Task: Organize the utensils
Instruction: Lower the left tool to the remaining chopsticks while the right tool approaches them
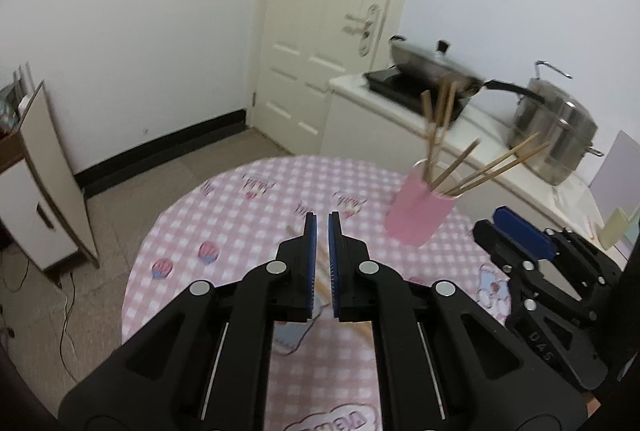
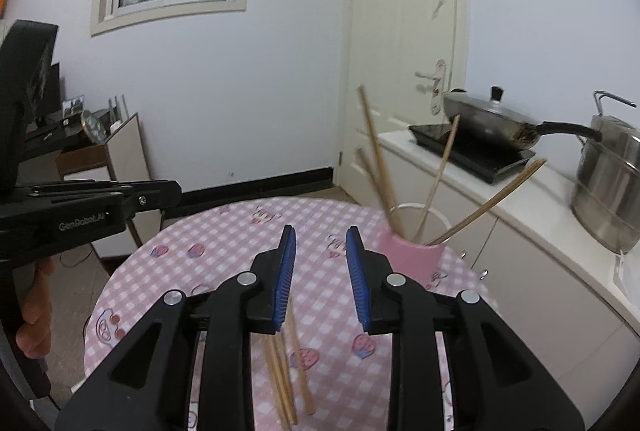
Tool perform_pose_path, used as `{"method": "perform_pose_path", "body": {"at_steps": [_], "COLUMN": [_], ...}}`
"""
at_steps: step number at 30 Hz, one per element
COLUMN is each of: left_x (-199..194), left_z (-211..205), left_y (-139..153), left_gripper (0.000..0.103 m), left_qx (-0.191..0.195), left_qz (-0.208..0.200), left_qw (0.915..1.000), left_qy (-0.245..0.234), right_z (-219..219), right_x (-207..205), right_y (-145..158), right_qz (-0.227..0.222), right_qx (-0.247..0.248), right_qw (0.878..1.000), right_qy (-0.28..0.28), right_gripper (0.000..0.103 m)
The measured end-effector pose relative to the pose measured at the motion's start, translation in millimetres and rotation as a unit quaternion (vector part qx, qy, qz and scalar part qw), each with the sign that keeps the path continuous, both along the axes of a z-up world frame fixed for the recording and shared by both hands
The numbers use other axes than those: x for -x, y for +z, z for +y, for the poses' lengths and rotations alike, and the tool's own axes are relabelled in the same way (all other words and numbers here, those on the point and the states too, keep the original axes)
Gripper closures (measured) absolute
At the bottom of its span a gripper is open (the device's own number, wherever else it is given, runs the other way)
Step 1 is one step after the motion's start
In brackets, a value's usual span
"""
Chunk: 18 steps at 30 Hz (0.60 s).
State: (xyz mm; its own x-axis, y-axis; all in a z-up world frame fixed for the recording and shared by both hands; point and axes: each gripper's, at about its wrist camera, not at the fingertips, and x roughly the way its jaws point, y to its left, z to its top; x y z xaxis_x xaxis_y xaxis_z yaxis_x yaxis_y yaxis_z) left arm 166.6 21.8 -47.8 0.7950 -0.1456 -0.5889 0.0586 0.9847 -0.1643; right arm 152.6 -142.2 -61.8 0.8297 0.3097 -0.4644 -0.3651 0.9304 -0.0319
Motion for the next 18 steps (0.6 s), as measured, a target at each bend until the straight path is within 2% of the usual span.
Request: {"method": "perform_pose_path", "body": {"at_steps": [3, 10, 18], "left_x": [-0.7, -8.7, -25.3], "left_z": [12.1, 33.2, 40.5], "left_y": [-17.0, -50.9, -84.4], "left_gripper": [0.096, 0.096, 0.096], "left_qx": [0.005, 0.025, 0.051], "left_qz": [0.021, 0.068, 0.12], "left_qw": [0.9997, 0.997, 0.9912], "left_qy": [0.011, 0.029, 0.023], "right_z": [11.0, 31.1, 50.0], "right_x": [-1.6, -10.2, -32.7], "right_y": [-12.2, -43.7, -80.8], "right_qz": [0.02, 0.063, 0.118], "right_qx": [0.008, 0.033, 0.074], "right_qw": [1.0, 0.996, 0.989], "right_qy": [0.019, 0.046, 0.056], "right_gripper": [0.074, 0.074, 0.074]}}
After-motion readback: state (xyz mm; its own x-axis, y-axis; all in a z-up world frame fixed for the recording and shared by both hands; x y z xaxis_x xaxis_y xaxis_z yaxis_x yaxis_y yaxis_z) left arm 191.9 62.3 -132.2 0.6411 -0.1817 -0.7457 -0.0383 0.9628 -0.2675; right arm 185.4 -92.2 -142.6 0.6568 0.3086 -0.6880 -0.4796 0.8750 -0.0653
